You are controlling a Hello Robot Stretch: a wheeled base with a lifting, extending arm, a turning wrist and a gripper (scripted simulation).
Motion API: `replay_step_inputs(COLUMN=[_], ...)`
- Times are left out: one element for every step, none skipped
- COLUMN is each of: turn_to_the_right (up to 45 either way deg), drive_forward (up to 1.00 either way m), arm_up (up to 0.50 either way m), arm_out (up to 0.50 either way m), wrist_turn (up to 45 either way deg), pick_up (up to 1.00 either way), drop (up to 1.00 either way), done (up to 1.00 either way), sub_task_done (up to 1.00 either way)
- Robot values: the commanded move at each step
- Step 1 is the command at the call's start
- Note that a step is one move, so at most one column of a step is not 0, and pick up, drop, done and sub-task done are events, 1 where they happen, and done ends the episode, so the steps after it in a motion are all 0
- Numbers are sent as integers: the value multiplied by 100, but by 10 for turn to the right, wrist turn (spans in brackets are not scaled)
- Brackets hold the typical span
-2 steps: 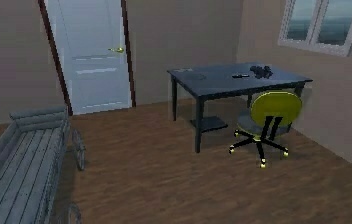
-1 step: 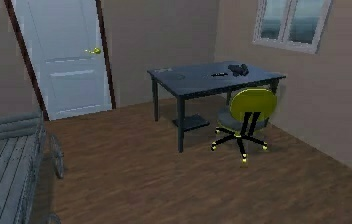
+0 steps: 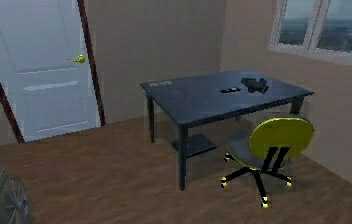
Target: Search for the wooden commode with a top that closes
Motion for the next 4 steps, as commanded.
replay_step_inputs(turn_to_the_right=[-150, 0, -150, 0], drive_forward=[0, 20, 0, 100], arm_up=[0, 0, 0, 0], arm_out=[0, 0, 0, 0], wrist_turn=[0, 0, 0, 0], pick_up=[0, 0, 0, 0], drop=[0, 0, 0, 0], done=[0, 0, 0, 0], sub_task_done=[0, 0, 0, 0])
